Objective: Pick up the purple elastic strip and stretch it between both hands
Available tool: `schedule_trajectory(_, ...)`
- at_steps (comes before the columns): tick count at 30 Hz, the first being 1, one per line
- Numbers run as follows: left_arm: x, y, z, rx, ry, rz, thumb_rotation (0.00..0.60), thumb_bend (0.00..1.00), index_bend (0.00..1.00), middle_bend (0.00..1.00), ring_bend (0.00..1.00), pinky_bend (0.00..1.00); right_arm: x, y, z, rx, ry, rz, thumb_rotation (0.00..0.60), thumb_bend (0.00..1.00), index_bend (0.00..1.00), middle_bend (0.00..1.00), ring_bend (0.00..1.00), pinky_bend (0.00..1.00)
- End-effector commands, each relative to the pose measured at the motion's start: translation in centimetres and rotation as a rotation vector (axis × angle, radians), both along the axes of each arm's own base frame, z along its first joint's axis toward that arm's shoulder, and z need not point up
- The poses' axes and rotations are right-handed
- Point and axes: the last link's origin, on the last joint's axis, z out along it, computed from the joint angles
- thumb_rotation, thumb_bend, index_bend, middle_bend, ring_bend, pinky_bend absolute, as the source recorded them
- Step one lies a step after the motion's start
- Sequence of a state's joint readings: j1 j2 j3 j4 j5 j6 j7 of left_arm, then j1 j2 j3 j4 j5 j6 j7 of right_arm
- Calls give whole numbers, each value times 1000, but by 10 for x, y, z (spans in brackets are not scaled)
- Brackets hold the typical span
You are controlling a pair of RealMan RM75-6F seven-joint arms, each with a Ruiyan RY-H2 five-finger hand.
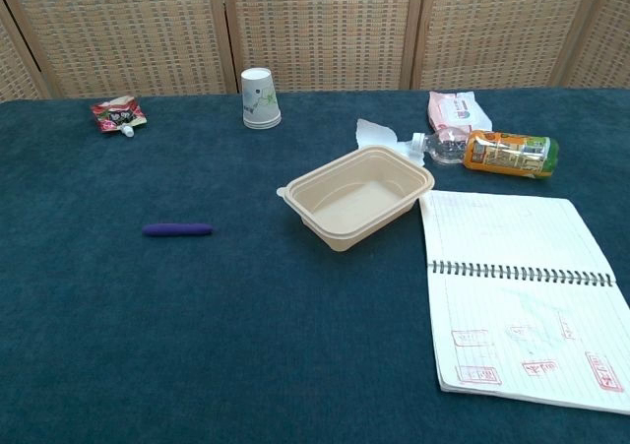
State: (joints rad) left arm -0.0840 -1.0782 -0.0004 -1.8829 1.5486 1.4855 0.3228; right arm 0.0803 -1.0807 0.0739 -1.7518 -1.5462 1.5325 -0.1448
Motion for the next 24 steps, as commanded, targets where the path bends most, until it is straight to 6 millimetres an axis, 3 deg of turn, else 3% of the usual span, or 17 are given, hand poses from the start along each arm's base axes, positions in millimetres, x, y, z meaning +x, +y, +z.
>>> schedule_trajectory(1,0,0,1,-16,-9,2,600,0,0,0,0,0,-1,0,1,-1,-4,-4,600,0,13,0,0,0)
schedule_trajectory(7,-1,3,-1,-33,-2,1,600,0,0,0,0,0,-2,-1,2,0,-16,-16,600,0,13,0,0,0)
schedule_trajectory(10,2,15,-7,-58,-12,-10,600,0,35,0,0,0,-2,-2,3,4,-22,-16,600,0,15,0,0,0)
schedule_trajectory(12,10,33,-15,-88,-68,-31,600,0,109,0,0,0,-3,-2,4,6,-17,-14,600,0,18,0,0,0)
schedule_trajectory(14,22,69,-30,-142,-94,-68,600,19,171,0,0,0,-3,-3,3,11,-17,-17,600,0,21,0,0,0)
schedule_trajectory(17,34,114,-56,-238,-38,-60,600,265,264,0,0,0,-4,-6,0,22,-13,-23,600,0,24,0,0,0)
schedule_trajectory(19,38,128,-66,-271,-19,-36,600,340,322,0,0,0,-4,-7,-1,27,-12,-24,600,0,24,0,0,0)
schedule_trajectory(24,46,154,-91,-289,33,-16,600,339,407,0,0,0,-6,-9,-4,40,-9,-33,600,0,24,0,0,0)
